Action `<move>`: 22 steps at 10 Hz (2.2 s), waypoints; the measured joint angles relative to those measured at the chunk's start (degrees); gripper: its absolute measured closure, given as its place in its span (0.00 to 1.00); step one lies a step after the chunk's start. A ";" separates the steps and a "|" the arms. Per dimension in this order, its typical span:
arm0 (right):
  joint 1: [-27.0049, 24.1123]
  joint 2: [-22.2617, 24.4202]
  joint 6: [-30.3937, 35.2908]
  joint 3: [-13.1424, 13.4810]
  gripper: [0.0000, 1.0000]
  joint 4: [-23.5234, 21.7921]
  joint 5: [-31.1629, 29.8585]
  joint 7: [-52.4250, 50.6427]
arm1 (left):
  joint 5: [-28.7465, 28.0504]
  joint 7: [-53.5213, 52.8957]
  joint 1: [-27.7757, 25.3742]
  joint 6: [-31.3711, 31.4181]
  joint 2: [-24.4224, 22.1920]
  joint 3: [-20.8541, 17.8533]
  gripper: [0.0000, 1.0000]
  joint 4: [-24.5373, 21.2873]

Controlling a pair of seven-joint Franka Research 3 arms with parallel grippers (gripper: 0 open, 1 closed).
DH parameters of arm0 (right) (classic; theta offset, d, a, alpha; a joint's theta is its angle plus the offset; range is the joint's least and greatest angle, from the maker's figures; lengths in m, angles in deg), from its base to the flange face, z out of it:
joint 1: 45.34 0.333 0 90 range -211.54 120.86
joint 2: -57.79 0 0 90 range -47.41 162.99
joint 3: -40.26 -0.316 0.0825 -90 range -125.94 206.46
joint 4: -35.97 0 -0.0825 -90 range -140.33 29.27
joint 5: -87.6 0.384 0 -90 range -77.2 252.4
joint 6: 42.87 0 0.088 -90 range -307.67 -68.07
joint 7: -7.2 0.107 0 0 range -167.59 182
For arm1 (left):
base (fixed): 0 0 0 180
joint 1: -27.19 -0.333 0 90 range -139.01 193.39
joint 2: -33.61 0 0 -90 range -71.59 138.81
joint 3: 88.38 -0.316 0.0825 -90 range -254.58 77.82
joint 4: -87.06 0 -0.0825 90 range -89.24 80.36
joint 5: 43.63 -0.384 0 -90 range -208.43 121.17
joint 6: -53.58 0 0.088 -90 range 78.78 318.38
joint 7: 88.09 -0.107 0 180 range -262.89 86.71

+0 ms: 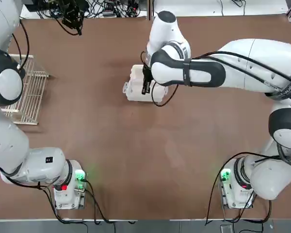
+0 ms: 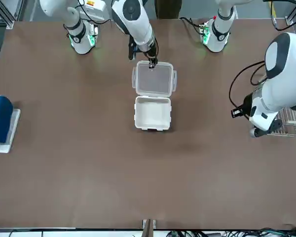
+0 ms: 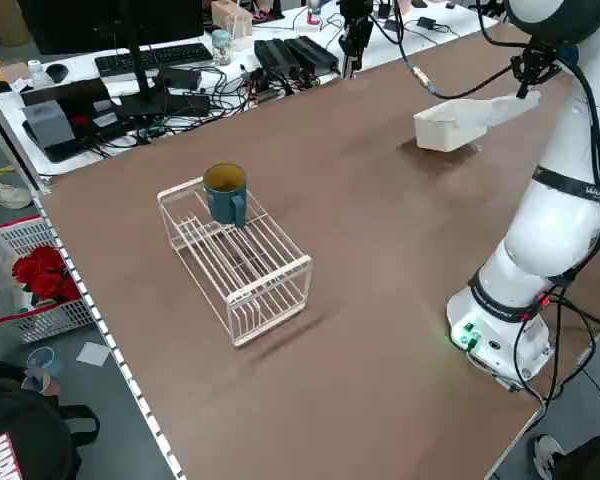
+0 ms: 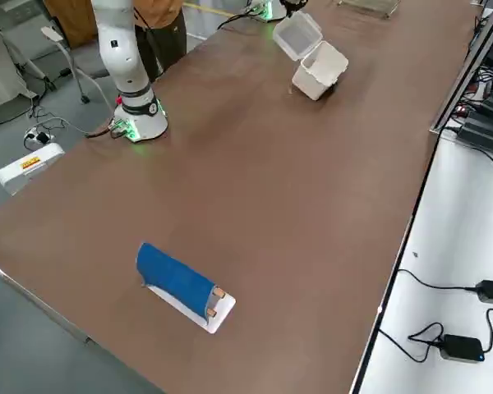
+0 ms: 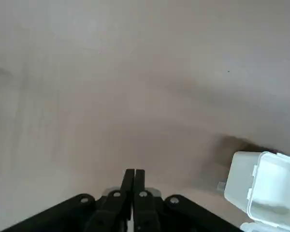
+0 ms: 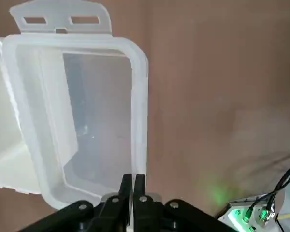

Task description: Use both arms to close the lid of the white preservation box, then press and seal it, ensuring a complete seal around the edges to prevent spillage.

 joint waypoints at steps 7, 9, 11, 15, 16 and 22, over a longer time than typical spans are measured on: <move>-0.02 0.61 1.61 1.98 0.96 1.58 2.52 -0.52 | 0.00 0.00 0.01 -0.02 0.00 0.00 0.95 0.00; -0.02 1.00 2.07 2.09 0.96 1.86 2.77 -0.52 | 0.00 0.00 0.08 -0.10 0.04 0.00 0.95 -0.02; -0.04 0.90 1.98 3.03 0.96 1.83 2.91 -1.13 | 0.00 0.00 0.09 -0.11 0.05 0.01 0.95 -0.02; -0.08 0.87 1.81 5.29 0.96 1.83 3.72 -3.26 | 0.00 0.00 0.08 -0.18 0.16 0.01 0.95 -0.06; -0.09 0.86 1.52 6.04 0.96 1.84 4.12 -4.09 | 0.00 0.00 0.08 -0.18 0.17 0.01 0.95 -0.06; -0.21 -1.99 -0.16 9.19 0.97 4.58 5.07 -6.70 | 0.00 0.00 0.04 -0.18 0.19 0.01 0.95 -0.06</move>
